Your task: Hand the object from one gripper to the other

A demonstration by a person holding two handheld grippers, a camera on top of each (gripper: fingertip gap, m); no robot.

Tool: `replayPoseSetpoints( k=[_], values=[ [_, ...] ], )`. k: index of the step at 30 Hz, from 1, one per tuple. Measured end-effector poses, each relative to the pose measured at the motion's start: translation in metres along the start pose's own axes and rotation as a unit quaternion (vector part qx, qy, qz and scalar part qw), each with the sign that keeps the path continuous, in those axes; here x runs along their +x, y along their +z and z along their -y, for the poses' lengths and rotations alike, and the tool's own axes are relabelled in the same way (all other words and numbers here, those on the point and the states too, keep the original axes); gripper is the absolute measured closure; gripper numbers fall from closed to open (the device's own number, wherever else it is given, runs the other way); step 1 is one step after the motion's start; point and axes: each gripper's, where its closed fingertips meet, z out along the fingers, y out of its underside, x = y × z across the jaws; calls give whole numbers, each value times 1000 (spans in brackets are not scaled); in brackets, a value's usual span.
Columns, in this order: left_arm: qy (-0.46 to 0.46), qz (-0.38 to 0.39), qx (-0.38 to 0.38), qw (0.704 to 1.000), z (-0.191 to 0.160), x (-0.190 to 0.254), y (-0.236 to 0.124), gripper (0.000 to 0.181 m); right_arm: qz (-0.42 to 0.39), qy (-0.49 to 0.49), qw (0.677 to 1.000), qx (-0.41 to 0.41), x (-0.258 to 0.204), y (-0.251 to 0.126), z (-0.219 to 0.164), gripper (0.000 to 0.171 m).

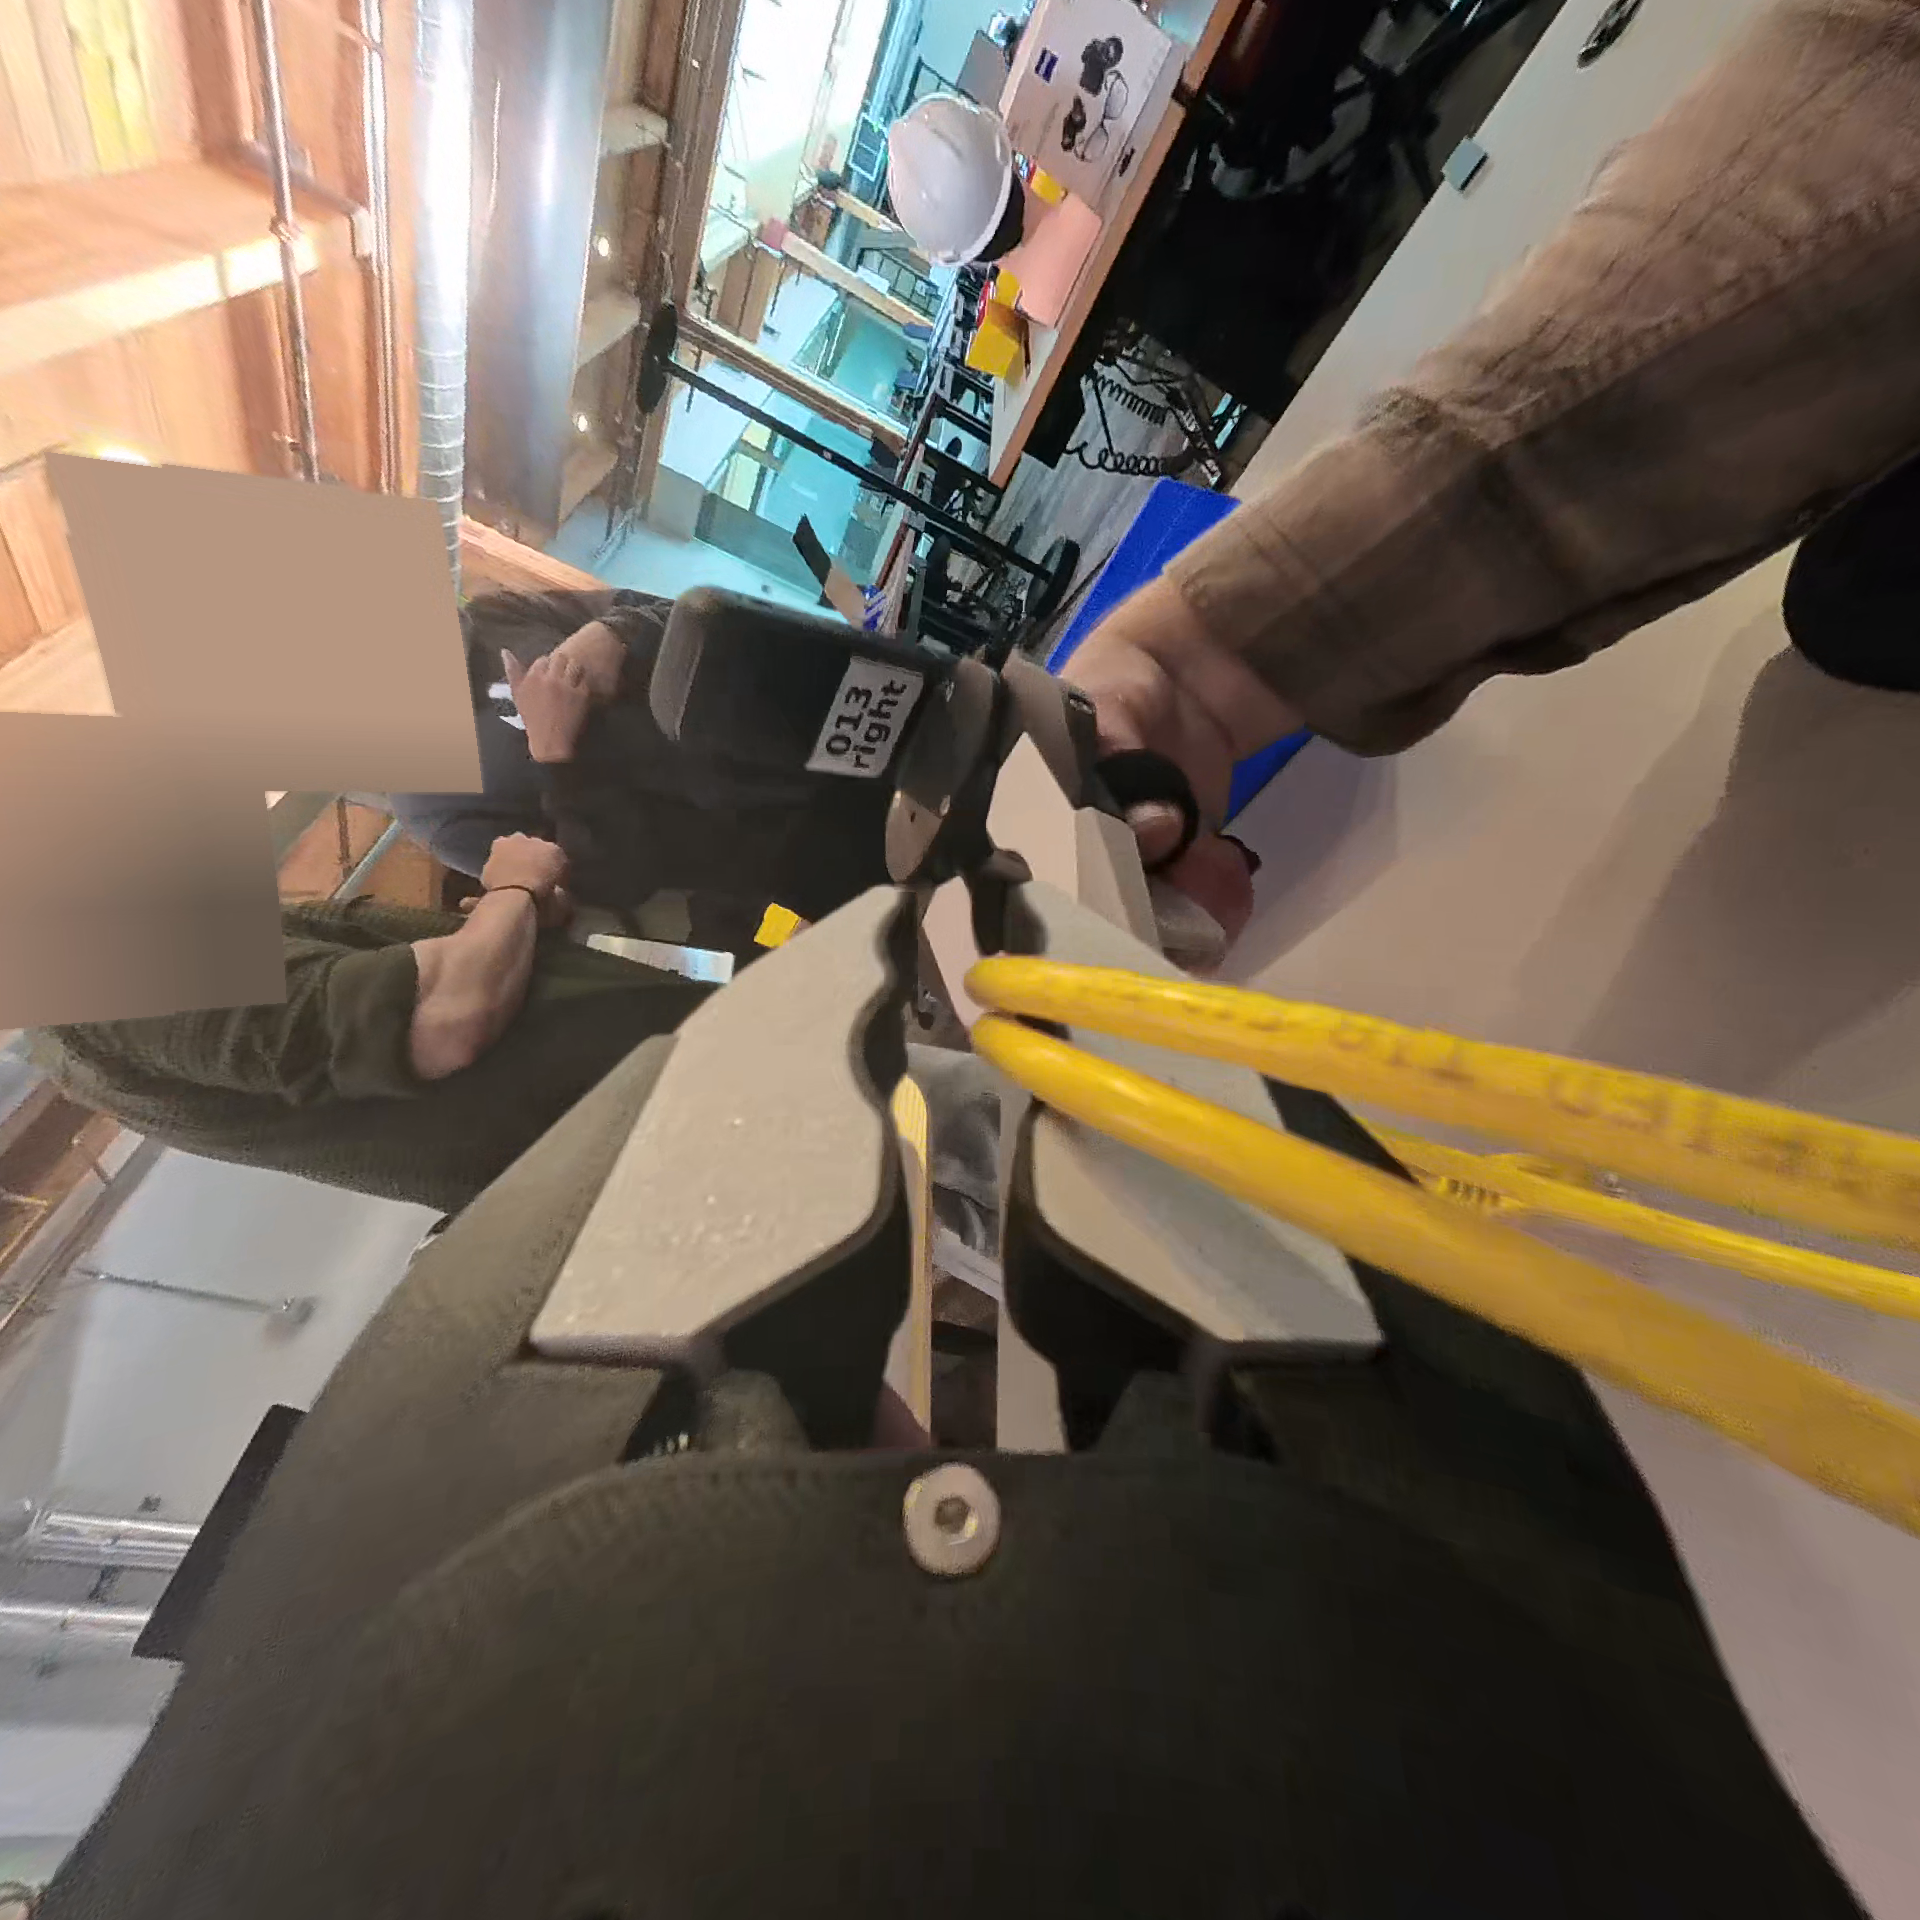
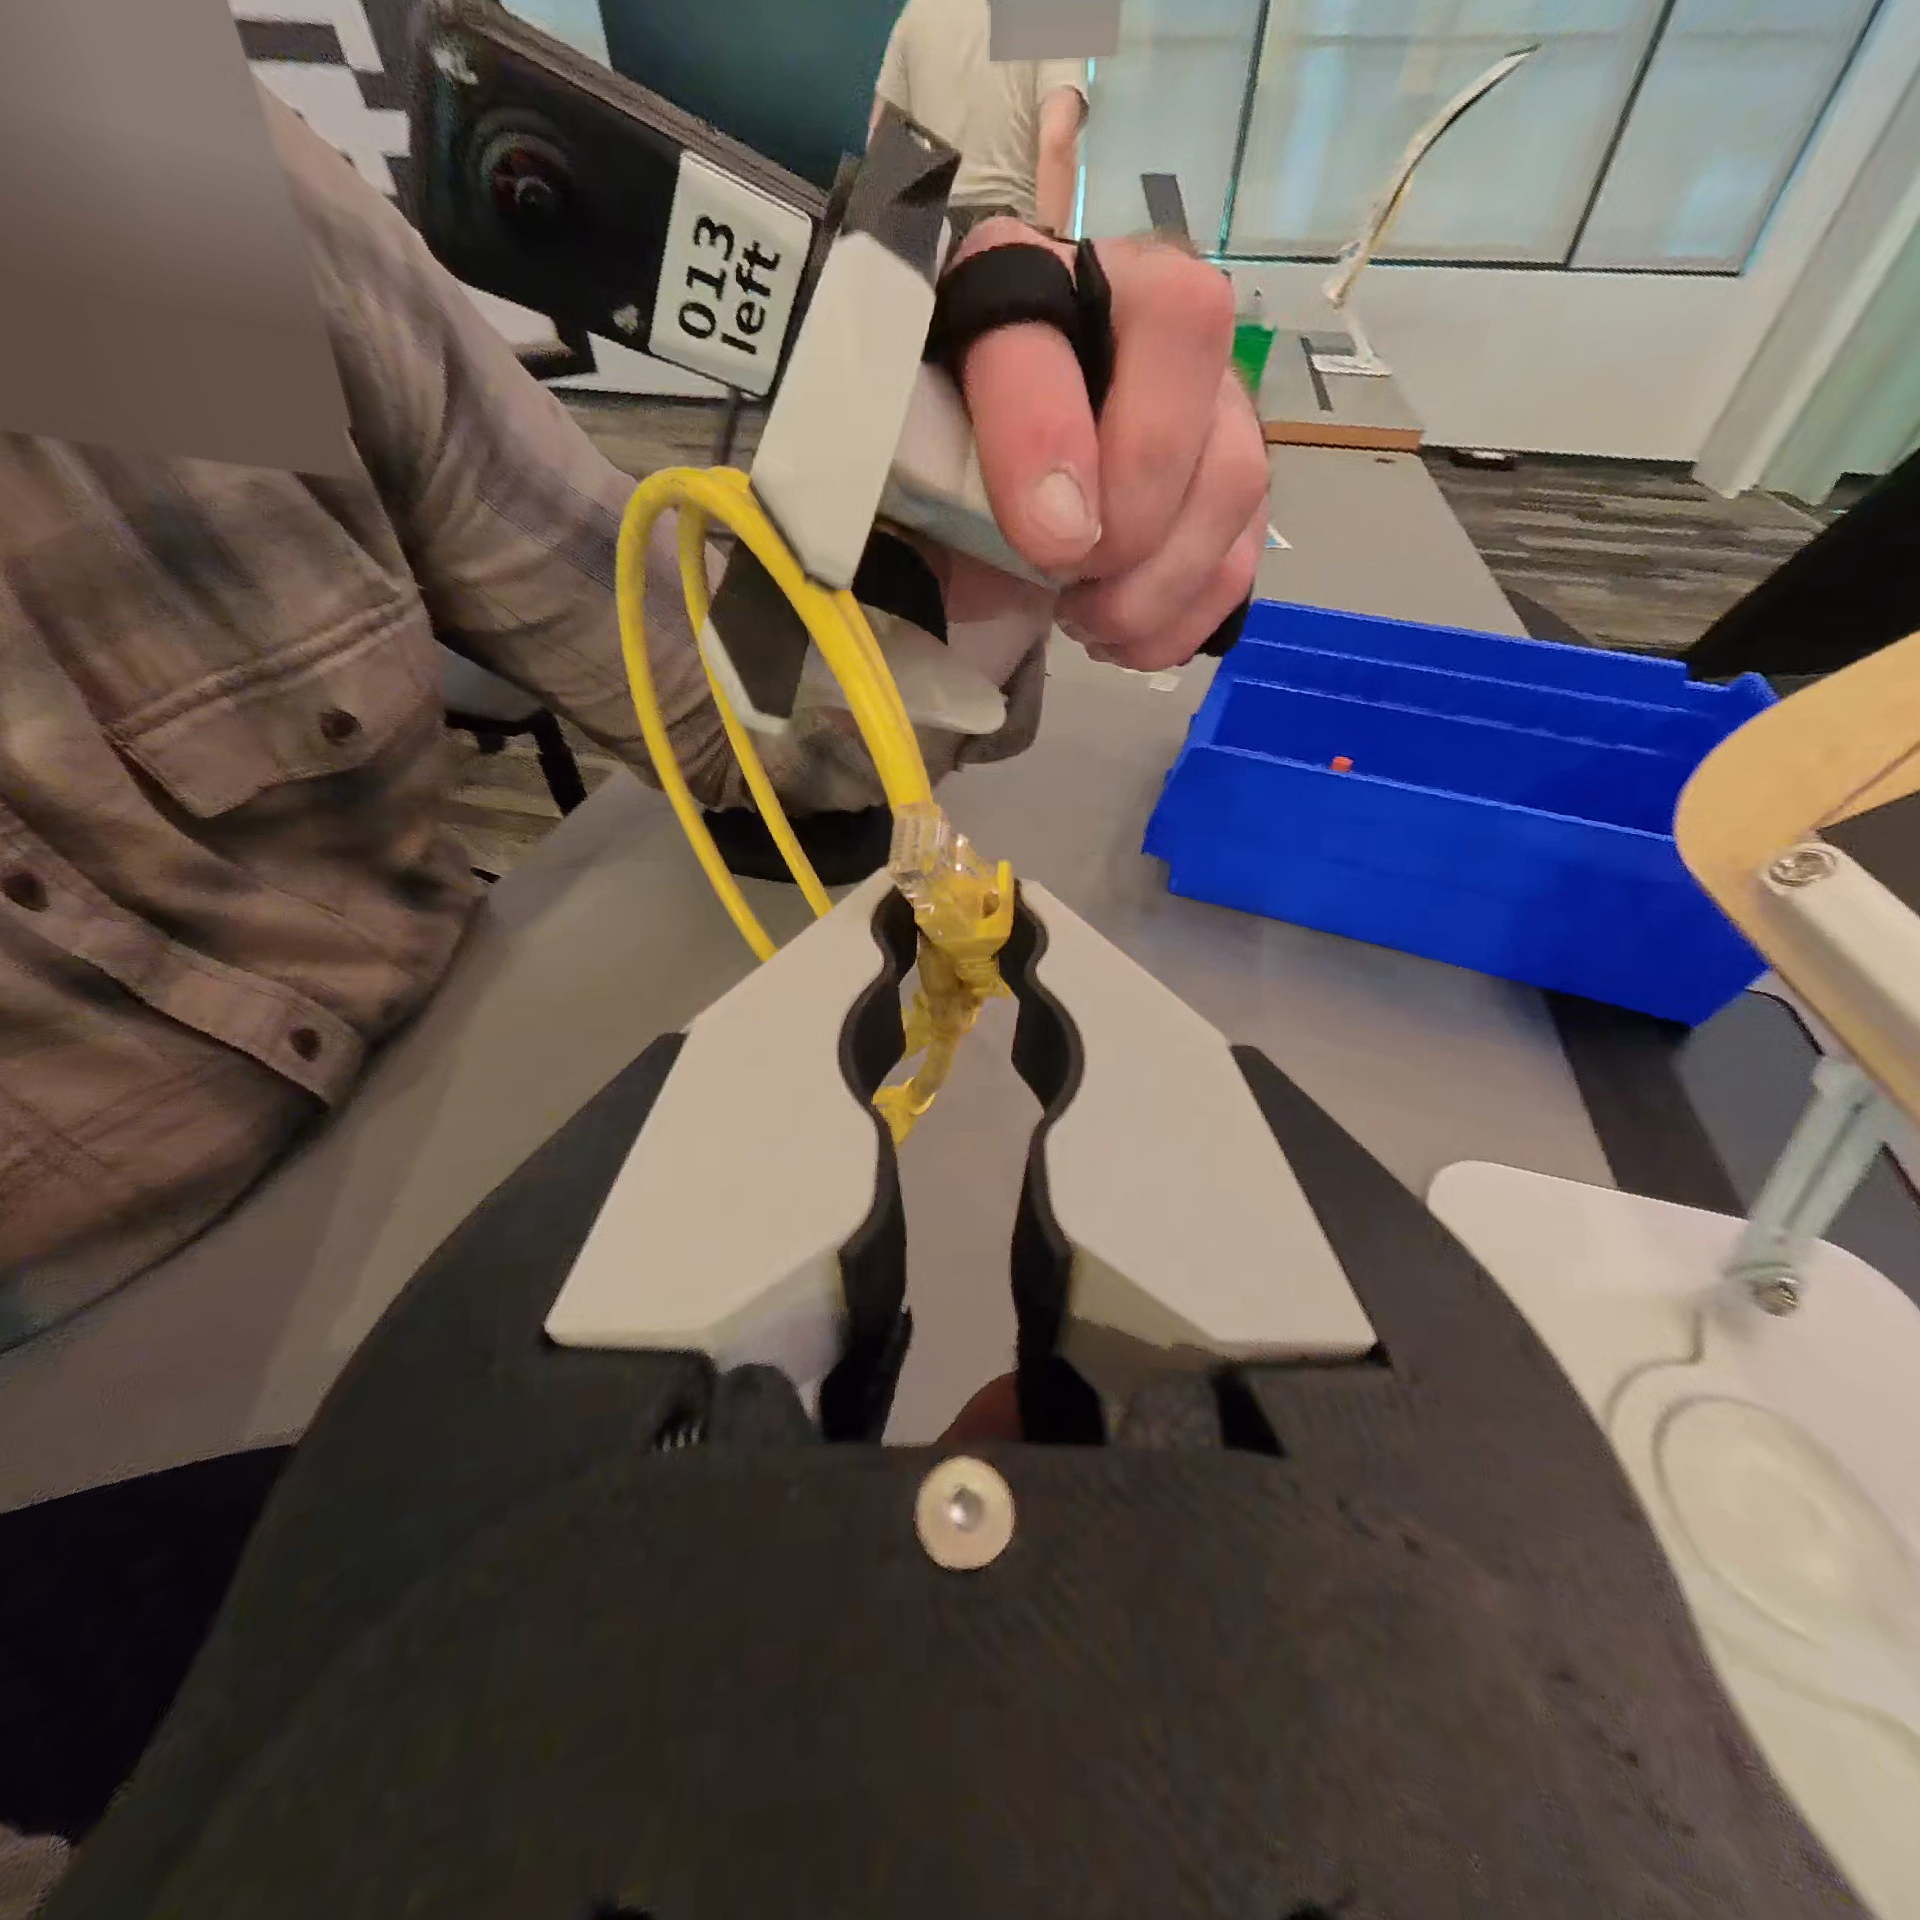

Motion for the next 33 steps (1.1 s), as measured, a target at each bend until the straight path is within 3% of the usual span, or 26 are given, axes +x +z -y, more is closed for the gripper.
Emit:
replayPoseSetpoints(
  k=[4,7,10,16,19,26,33],
  values=[
    [-10,-3,-4,1000,-1,0,1,178,-1,6,1000,9,1,2,2,158],
    [-42,20,-28,999,-12,-13,0,178,-69,-8,997,23,21,-1,11,155],
    [-111,59,-55,991,-33,-37,-6,179,-165,-74,983,-5,41,-10,17,123],
    [-276,121,-92,949,-84,-74,-27,179,-320,-280,891,-159,57,-24,28,109],
    [-341,138,-97,925,-101,-86,-39,179,-329,-366,837,-241,53,-15,24,100],
    [-431,153,-95,884,-123,-99,-59,179,-295,-452,792,-285,49,33,11,87],
    [-470,112,-90,871,-123,-91,-59,179,-301,-507,742,-318,57,41,3,89]
  ],
)
